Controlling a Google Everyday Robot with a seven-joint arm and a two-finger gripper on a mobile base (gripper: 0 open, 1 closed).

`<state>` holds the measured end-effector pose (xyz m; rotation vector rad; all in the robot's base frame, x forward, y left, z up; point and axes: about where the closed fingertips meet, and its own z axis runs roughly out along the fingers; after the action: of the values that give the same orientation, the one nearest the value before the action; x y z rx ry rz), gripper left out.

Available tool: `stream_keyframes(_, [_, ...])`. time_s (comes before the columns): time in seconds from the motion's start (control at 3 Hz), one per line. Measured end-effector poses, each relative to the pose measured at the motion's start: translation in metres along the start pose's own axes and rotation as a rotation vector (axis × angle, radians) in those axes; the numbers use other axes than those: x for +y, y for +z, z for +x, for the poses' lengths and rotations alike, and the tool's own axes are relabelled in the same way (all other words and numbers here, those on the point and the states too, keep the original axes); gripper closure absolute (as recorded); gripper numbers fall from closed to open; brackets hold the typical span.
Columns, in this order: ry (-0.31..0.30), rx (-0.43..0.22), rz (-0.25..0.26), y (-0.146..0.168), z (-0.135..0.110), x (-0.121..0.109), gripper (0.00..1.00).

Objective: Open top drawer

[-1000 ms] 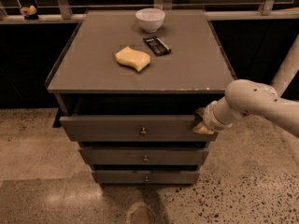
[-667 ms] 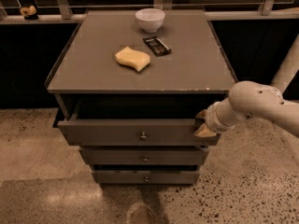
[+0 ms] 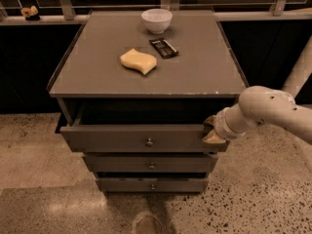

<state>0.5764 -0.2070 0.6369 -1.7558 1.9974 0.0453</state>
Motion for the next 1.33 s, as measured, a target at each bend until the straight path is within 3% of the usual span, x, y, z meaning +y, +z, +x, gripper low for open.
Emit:
stream_keyframes(1.0, [-0.004, -0.009, 0.008, -0.004, 0.006, 0.018, 1.0])
stream_keyframes(1.33, [-0.03, 0.011, 0.008, -0.003, 0.008, 0.028, 1.0])
